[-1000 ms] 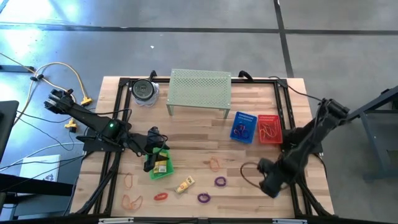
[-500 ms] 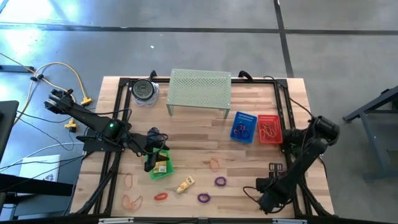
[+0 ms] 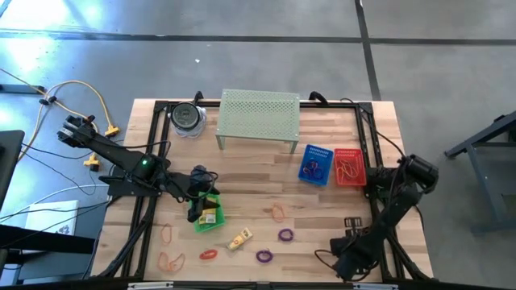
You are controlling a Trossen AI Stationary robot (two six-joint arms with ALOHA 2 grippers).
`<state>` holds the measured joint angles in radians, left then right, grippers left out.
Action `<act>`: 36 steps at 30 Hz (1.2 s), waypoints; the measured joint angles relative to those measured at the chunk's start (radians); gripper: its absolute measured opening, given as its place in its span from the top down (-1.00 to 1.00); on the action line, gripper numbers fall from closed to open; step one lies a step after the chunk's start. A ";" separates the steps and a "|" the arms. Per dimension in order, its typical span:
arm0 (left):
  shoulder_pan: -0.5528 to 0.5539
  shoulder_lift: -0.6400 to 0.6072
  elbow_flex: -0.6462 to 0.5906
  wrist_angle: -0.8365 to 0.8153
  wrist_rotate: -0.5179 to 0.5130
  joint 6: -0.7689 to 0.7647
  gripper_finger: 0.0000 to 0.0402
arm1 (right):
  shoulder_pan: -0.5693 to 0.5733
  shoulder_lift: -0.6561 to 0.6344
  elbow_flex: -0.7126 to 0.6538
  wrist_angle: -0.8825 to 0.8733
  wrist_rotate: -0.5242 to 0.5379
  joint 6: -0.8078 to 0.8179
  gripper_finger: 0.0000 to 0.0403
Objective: Pick & Place Office Desk Supplies
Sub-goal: Put the blue spring keychain into the blue bin
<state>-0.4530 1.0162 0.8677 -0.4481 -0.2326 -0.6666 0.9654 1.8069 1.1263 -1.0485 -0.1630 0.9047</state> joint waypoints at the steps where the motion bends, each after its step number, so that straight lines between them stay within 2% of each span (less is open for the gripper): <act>1: 0.000 0.002 0.000 0.008 -0.001 0.000 -0.10 | 0.006 0.000 0.000 0.003 0.004 -0.010 0.21; 10: 0.000 0.010 0.000 0.045 -0.004 0.000 -0.10 | 0.026 0.000 -0.074 0.044 0.007 -0.012 0.21; 19: 0.000 0.011 0.000 0.046 -0.004 0.000 -0.10 | 0.020 -0.008 -0.169 0.188 -0.021 -0.034 0.23; 23: 0.000 0.011 0.000 0.046 -0.004 0.004 -0.10 | 0.020 -0.008 -0.178 0.203 -0.020 -0.040 0.41; 29: 0.000 0.011 0.000 0.045 -0.003 0.015 -0.10 | -0.003 -0.008 -0.180 0.223 -0.032 -0.064 0.92; 36: 0.000 0.011 0.000 0.045 -0.003 0.015 -0.10 | -0.071 0.002 -0.139 0.147 -0.049 -0.019 0.97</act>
<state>-0.4530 1.0271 0.8677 -0.4030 -0.2359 -0.6515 0.8942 1.8092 0.9875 -0.9017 -0.2115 0.8860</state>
